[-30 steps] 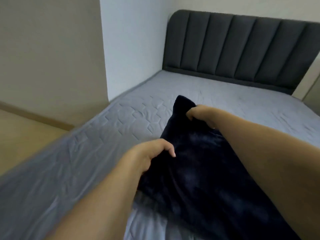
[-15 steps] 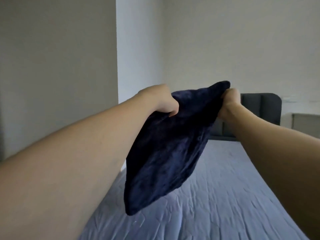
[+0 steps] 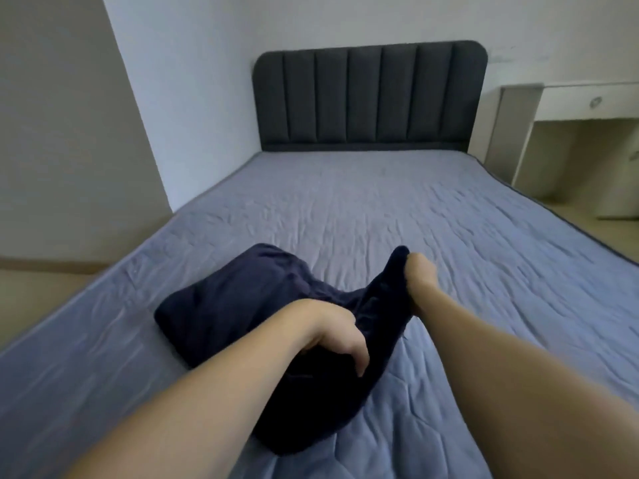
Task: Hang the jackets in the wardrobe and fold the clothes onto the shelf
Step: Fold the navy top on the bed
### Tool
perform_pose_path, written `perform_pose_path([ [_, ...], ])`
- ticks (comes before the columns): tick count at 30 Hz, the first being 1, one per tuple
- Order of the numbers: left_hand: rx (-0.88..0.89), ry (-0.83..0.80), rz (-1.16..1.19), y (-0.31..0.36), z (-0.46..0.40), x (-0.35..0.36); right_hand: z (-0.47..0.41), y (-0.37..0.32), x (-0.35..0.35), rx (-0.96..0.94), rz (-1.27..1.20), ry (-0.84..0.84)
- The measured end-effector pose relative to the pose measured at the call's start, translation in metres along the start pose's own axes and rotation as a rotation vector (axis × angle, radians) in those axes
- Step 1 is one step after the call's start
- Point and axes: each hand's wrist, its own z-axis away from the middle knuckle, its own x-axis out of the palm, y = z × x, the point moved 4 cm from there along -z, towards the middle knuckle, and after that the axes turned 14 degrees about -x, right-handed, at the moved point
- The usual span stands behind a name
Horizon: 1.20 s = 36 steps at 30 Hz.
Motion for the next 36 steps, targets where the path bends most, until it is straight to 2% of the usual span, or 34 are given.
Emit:
perform_pose_path([
  [3,-0.042,-0.041,0.152,-0.027,-0.015,0.011,0.001,0.012,0.017,0.048,0.094,-0.069],
  [4,-0.048,-0.032,0.192,-0.037,-0.018,0.007,-0.001,0.009,0.021,-0.013,0.128,-0.079],
  [6,-0.076,0.138,0.131,-0.059,-0.022,-0.024,-0.012,-0.011,0.027,-0.022,0.000,-0.068],
  [9,-0.136,0.445,-0.016,-0.093,-0.018,-0.073,-0.028,-0.059,0.050,0.025,-0.511,0.005],
  [11,-0.190,0.557,-0.023,-0.121,-0.023,-0.103,-0.046,-0.102,0.069,-0.055,-0.609,0.013],
  [15,-0.288,0.612,0.136,-0.186,-0.051,-0.158,-0.083,-0.175,0.124,-0.300,-0.452,-0.095],
  [20,-0.333,0.658,0.281,-0.243,-0.132,-0.174,-0.130,-0.191,0.217,-0.459,-0.133,-0.166],
  [24,-0.362,0.811,0.312,-0.280,-0.200,-0.135,-0.150,-0.158,0.290,-0.460,0.092,-0.241],
  [26,-0.378,0.865,0.306,-0.295,-0.220,-0.120,-0.158,-0.134,0.318,-0.391,0.120,-0.252],
  [28,-0.399,0.897,0.202,-0.302,-0.234,-0.118,-0.169,-0.118,0.335,-0.307,0.111,-0.228],
  [30,-0.393,0.862,0.137,-0.305,-0.244,-0.123,-0.177,-0.112,0.342,-0.242,0.137,-0.240],
  [34,-0.353,0.678,0.257,-0.305,-0.254,-0.134,-0.184,-0.107,0.344,-0.281,0.353,-0.346],
  [36,-0.358,0.546,0.328,-0.300,-0.253,-0.141,-0.183,-0.104,0.339,-0.197,0.381,-0.358],
])
